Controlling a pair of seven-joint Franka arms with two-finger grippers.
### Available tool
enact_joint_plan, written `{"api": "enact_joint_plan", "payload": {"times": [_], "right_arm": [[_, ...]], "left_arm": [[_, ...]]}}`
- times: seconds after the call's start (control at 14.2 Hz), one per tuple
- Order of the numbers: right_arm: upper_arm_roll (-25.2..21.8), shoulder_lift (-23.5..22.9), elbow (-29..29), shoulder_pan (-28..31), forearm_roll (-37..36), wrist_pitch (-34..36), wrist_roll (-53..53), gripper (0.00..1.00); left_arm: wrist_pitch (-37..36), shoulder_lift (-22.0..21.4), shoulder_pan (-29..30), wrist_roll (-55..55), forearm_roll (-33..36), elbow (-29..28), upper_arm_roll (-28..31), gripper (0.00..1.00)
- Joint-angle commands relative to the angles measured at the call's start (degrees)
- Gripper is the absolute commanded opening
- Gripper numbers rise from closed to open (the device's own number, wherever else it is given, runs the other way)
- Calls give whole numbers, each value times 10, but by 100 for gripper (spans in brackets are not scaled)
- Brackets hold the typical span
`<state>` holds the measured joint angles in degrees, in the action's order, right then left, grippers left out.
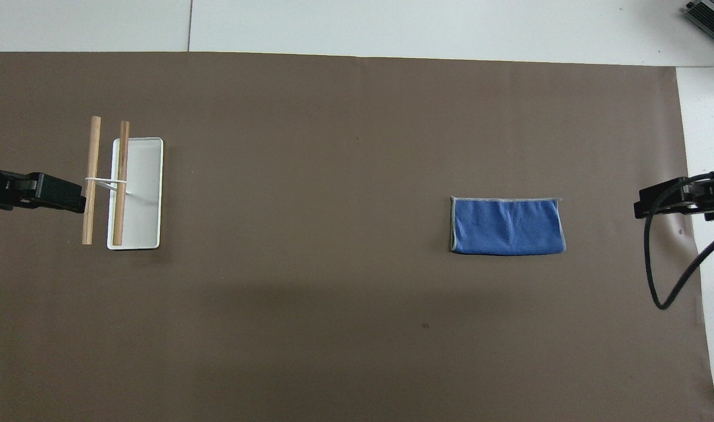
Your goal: Right arm passes towel to left arm to hang
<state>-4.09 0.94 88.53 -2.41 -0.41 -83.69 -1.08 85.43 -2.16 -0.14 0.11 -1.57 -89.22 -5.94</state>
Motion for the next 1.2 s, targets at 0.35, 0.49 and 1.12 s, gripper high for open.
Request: {"api": "enact_joint_plan", "payload": {"times": [0.35, 0.49, 1.12], "right_arm": [[4, 11, 10, 9, -2, 5, -2, 100], [3, 11, 11, 4, -3, 5, -3, 100], [4, 13, 17, 3, -6, 5, -2, 100]], "left_arm": [[-18, -8, -9, 21, 11, 4, 0, 100], [-15, -10, -26, 23, 10, 3, 12, 100], [-26, -9, -45, 45, 6, 5, 47, 100]]}}
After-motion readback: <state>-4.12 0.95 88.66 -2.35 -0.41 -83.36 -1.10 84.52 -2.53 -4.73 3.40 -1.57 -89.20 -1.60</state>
